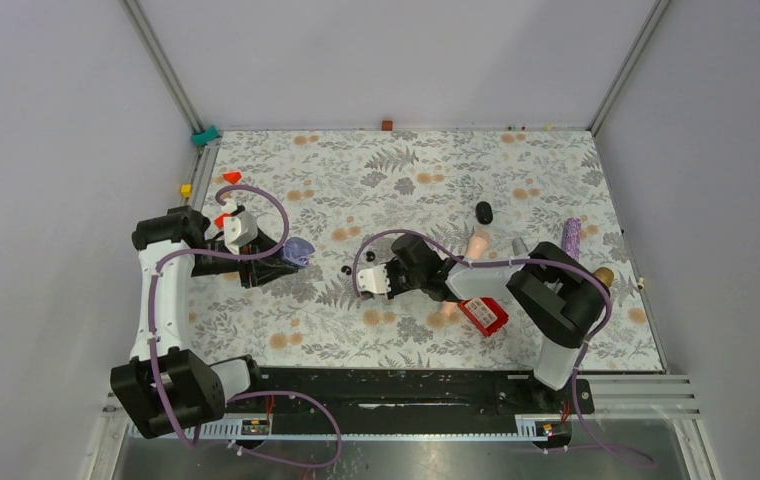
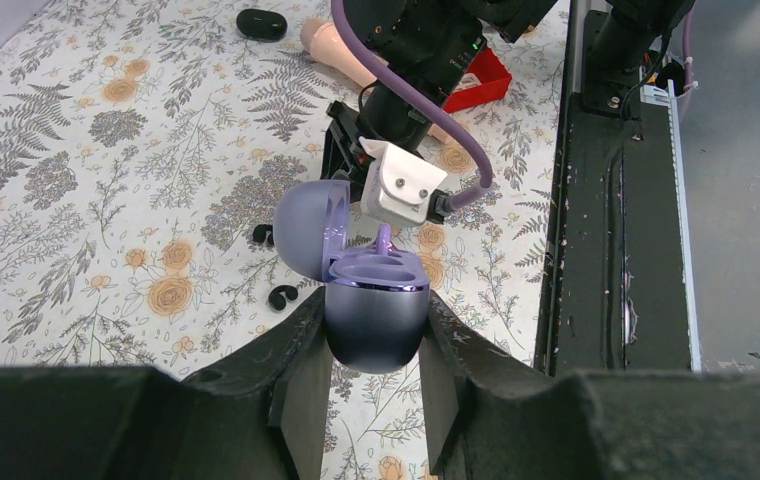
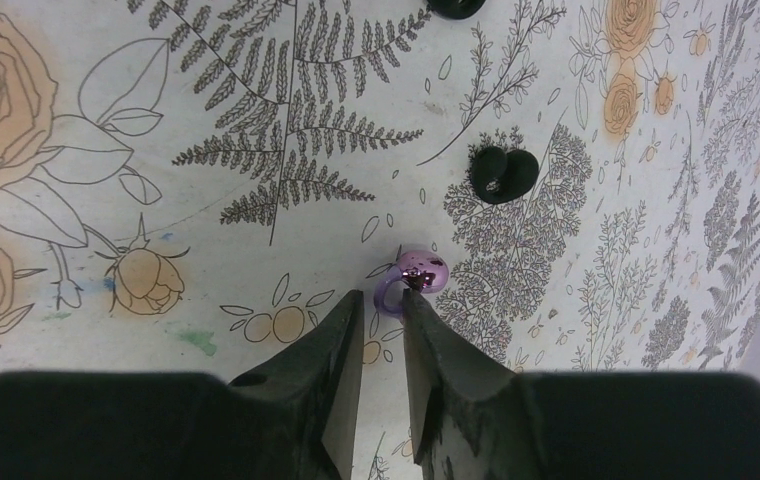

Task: Insert the wireless bluetooth earbuds into the charging case
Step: Pick up the earbud from the center of the board.

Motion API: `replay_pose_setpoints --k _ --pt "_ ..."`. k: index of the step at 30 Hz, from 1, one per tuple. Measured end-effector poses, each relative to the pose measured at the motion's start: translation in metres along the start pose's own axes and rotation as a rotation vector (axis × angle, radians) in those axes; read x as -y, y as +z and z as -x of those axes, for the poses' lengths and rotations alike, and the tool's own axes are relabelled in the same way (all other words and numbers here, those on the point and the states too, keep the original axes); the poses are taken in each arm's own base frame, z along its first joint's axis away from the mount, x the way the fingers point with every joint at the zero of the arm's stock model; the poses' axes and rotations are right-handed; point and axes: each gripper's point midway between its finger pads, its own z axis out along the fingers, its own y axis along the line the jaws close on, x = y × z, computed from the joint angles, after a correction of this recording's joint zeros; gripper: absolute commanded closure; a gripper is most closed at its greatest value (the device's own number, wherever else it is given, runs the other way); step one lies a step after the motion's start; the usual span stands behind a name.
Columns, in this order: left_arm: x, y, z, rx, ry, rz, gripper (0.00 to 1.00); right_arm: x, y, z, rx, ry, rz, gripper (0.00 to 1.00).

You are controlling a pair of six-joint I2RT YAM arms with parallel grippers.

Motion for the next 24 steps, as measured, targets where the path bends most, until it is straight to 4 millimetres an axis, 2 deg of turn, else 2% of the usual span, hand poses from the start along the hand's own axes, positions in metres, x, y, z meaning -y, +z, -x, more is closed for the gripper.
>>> replay_pose_setpoints --k 13,21,24 --pt "0.0 0.0 0.0 0.0 0.001 0.001 1.0 0.006 0.004 -0.001 -0.001 0.025 -0.044 0.89" --pt "0.0 0.0 0.0 0.0 0.001 0.002 1.0 0.009 0.002 0.0 0.006 0.055 -0.067 0.91" --pt "0.0 0.0 0.0 0.0 0.001 0.002 1.0 0.011 -0.006 0.007 0.027 0.093 -0.07 0.91"
